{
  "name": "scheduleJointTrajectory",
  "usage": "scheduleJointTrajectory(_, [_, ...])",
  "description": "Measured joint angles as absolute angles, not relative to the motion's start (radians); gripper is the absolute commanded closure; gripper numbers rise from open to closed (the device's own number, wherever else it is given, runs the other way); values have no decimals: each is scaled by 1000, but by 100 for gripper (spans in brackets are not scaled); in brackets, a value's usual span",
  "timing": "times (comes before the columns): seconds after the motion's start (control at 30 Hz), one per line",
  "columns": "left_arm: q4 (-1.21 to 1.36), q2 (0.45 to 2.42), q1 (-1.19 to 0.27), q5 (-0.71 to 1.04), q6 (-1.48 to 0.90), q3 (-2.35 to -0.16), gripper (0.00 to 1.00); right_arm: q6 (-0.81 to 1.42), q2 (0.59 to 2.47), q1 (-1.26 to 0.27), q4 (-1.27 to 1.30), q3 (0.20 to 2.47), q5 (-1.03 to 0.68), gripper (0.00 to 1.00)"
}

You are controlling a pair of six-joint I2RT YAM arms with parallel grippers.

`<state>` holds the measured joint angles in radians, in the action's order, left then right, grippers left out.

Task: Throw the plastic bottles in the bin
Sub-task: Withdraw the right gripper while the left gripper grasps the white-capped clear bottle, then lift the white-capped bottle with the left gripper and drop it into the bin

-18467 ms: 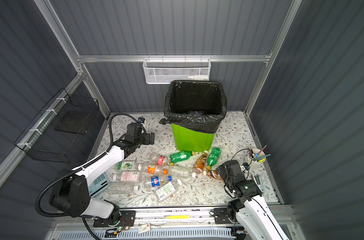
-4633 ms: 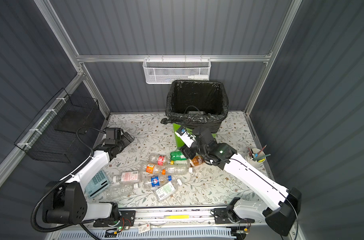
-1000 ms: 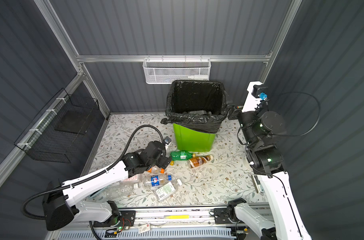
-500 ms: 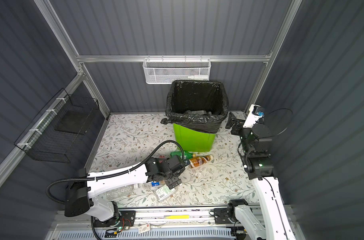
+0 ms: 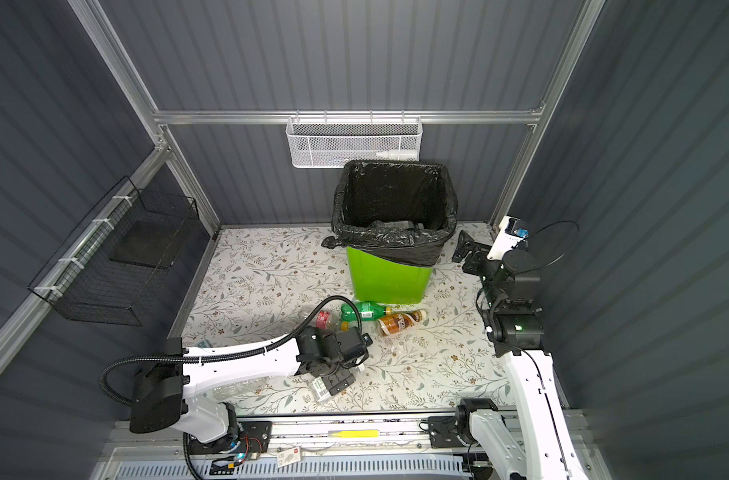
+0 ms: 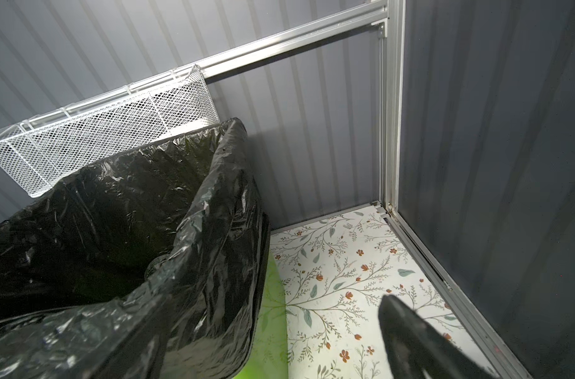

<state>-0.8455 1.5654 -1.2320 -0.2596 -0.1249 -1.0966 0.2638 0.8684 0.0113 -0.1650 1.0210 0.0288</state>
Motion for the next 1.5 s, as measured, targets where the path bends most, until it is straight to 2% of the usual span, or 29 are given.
scheduleJointTrajectory(0.67, [-815,1700,-1234,-154,-163,-1086,21,289,857,45,-165,989,-2,1])
scheduleJointTrajectory(0.8, [-814,1730,-1236,-155,-166,-1086,27,289,856,52,-165,987,-8,1])
scheduleJointTrajectory(1.03, [-807,1745,-1236,-154,-166,-1098,48,295,841,63,-166,972,-17,1])
scheduleJointTrajectory(1.3, [-780,1733,-1235,-187,-156,-1156,51,301,838,72,-166,971,-23,1])
scheduleJointTrajectory(1.5, [-759,1630,-1219,-266,-111,-1251,54,307,838,73,-166,971,-23,1])
